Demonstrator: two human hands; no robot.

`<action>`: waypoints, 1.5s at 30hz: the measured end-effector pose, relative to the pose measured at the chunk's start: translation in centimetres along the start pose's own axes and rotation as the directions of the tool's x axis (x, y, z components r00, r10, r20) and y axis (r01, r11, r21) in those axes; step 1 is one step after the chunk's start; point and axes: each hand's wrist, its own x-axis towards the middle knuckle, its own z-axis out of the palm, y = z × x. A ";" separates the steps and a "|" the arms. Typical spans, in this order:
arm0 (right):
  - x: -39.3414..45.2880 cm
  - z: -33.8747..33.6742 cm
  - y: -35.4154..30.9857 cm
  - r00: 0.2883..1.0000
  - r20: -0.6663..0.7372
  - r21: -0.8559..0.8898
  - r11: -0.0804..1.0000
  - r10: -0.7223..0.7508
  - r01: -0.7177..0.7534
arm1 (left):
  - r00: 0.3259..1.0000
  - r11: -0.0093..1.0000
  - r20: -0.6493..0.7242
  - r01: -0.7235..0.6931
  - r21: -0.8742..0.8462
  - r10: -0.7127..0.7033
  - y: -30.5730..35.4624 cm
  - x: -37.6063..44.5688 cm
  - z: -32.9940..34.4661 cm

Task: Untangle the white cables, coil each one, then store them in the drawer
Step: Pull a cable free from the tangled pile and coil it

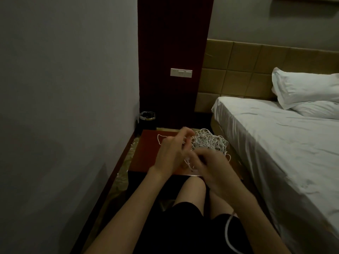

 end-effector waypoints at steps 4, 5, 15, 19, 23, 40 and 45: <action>2.4 -2.7 2.0 0.987 -0.156 -0.027 0.998 0.046 -0.051 | 0.998 0.960 -0.027 0.040 -0.276 -0.049 1.6 -0.6 0.3; 2.7 -2.8 2.8 0.983 -0.157 0.090 0.992 0.096 -0.082 | 0.994 0.936 -0.068 0.055 -0.349 -0.084 2.2 -0.5 0.1; 1.3 3.9 4.6 0.893 0.100 0.715 0.593 0.438 -0.371 | 0.930 0.855 -0.224 0.149 -0.496 -0.292 2.1 0.6 0.8; 0.9 5.1 4.0 0.911 0.166 0.668 0.636 0.376 -0.385 | 0.887 0.839 -0.282 0.182 -0.514 -0.365 1.5 1.1 0.9; 0.3 4.2 2.1 0.985 0.036 0.219 0.960 0.168 -0.172 | 0.935 0.932 -0.232 0.189 -0.309 -0.267 0.6 1.1 0.6; 1.4 3.2 4.0 0.902 0.121 0.762 0.544 0.416 -0.353 | 0.928 0.742 -0.144 0.176 -0.647 -0.345 3.0 0.1 -0.2; 0.4 4.8 2.7 0.975 0.071 0.398 0.890 0.211 -0.222 | 0.948 0.932 -0.222 0.148 -0.331 -0.229 2.0 0.6 -0.7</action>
